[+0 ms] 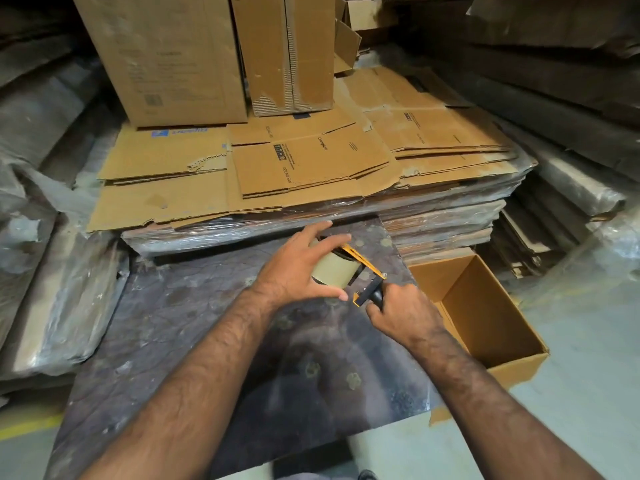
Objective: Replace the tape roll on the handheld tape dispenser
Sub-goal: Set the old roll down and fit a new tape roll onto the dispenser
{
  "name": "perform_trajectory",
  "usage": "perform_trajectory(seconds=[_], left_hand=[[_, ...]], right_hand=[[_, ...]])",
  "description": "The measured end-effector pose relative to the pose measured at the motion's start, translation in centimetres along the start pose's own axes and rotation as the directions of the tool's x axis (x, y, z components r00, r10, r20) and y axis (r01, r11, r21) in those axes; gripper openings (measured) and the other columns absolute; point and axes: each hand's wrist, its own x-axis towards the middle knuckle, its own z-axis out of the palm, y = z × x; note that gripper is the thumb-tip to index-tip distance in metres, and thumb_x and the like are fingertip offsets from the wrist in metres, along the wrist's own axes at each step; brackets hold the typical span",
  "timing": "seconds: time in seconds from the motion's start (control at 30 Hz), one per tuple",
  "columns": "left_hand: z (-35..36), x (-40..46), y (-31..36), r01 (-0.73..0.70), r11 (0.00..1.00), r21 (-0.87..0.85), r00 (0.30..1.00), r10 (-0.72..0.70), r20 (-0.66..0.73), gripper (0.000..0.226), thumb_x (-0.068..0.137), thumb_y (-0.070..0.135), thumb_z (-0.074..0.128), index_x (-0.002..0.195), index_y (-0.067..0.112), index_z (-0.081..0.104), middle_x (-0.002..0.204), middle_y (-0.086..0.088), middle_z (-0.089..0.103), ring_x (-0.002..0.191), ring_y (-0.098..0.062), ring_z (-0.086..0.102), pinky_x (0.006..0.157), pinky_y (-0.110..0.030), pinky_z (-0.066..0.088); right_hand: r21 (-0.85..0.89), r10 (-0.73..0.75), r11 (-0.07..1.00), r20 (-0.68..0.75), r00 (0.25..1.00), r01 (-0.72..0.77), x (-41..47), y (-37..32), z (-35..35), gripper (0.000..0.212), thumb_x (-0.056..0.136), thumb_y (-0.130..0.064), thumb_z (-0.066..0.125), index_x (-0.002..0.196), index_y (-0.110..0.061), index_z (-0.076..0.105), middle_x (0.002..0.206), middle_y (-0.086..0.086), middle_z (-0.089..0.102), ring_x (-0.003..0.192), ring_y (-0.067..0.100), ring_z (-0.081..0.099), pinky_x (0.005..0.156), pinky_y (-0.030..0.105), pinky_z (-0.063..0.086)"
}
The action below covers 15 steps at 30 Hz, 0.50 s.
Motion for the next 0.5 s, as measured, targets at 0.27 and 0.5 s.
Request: perform_trajectory(seconds=[0.27,0.5], left_hand=[[0.3,0.0,-0.8,-0.062,0.997,0.036,0.997,0.063,-0.036,0.078,0.064,0.077,0.068,0.124,0.028,0.058,0.112,0.002,0.055,0.101,-0.017,0.057,0.086,-0.041,0.053],[0.3,0.3,-0.9,-0.039,0.994,-0.103,0.999,0.041,0.024,0.093,0.060,0.072,0.079,0.141,0.041,0.045,0.145,0.004,0.041,0.132,-0.016,0.047,0.107,-0.045,0.046]], right_hand=[[-0.074,-0.038,0.996,0.031,0.999,0.040,0.3,0.0,-0.2,0.035,0.091,-0.041,0.054,0.108,-0.013,0.067,0.079,0.006,0.054,0.071,0.026,0.050,0.067,0.029,0.043],[0.131,0.010,0.991,0.175,0.985,-0.034,0.1,0.5,1.4,0.028,0.084,-0.041,0.059,0.086,-0.013,0.061,0.076,0.012,0.069,0.073,0.033,0.070,0.059,0.029,0.047]])
